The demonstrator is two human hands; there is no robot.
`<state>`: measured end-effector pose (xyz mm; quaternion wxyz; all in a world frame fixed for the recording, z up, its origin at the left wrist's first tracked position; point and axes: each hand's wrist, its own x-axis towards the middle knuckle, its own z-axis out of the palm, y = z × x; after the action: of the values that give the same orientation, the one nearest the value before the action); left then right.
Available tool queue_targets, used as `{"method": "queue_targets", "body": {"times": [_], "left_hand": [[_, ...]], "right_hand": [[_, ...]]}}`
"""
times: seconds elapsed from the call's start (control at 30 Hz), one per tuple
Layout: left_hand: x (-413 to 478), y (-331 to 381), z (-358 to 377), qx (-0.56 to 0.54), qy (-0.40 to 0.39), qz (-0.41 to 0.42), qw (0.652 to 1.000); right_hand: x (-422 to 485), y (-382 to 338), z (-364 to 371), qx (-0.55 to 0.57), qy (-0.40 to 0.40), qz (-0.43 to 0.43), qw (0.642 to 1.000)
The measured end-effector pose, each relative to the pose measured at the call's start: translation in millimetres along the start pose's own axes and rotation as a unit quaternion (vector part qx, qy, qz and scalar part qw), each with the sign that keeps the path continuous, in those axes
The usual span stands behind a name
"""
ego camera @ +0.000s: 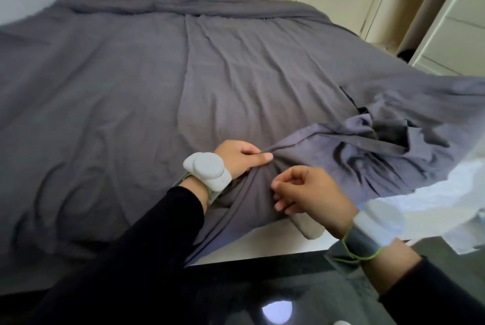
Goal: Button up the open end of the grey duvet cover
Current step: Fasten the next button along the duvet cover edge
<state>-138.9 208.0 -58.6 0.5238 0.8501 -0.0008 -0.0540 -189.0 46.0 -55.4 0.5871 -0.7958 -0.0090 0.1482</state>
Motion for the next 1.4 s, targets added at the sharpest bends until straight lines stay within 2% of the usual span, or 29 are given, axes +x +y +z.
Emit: {"method": "queue_targets", "body": {"times": [0.1, 0.2, 0.33, 0.43, 0.5, 0.67, 0.77, 0.87, 0.93, 1.03, 1.2, 1.4], "left_hand": [[-8, 2, -2, -0.005, -0.021, -0.009, 1.0], [-15, 3, 2, 0.005, -0.01, -0.012, 1.0], [-27, 0, 7, 0.07, -0.002, 0.007, 0.998], [-35, -3, 4, 0.147, -0.026, 0.017, 0.989], [-38, -3, 2, 0.168, -0.029, 0.028, 0.985], [-35, -5, 1, 0.136, -0.023, 0.024, 0.99], [-33, -6, 1, 0.12, -0.007, 0.02, 0.993], [-29, -7, 3, 0.093, 0.016, 0.004, 0.996], [-29, -5, 3, 0.064, 0.028, -0.007, 0.998], [-28, 0, 4, 0.049, 0.046, -0.019, 0.998], [-30, 11, 7, -0.014, 0.065, -0.003, 0.998], [-43, 13, 2, -0.096, -0.073, 0.001, 0.993]], "right_hand": [[1, 7, 6, -0.046, 0.056, 0.011, 0.997], [-3, 11, 15, -0.075, 0.083, 0.024, 0.993], [-5, 17, 28, -0.195, 0.114, 0.008, 0.974], [0, 21, 32, -0.228, 0.134, -0.014, 0.964], [2, 22, 32, -0.239, 0.139, -0.02, 0.961], [0, 22, 31, -0.217, 0.108, -0.034, 0.97], [-10, 20, 23, -0.147, 0.083, -0.024, 0.985], [-17, 18, 17, 0.026, 0.073, 0.01, 0.997], [-21, 15, 12, 0.143, 0.08, 0.032, 0.986], [-26, 11, 6, 0.249, 0.091, 0.032, 0.964], [-30, 7, -2, 0.389, 0.034, 0.007, 0.921], [-26, 9, -3, 0.396, 0.028, 0.006, 0.918]]}}
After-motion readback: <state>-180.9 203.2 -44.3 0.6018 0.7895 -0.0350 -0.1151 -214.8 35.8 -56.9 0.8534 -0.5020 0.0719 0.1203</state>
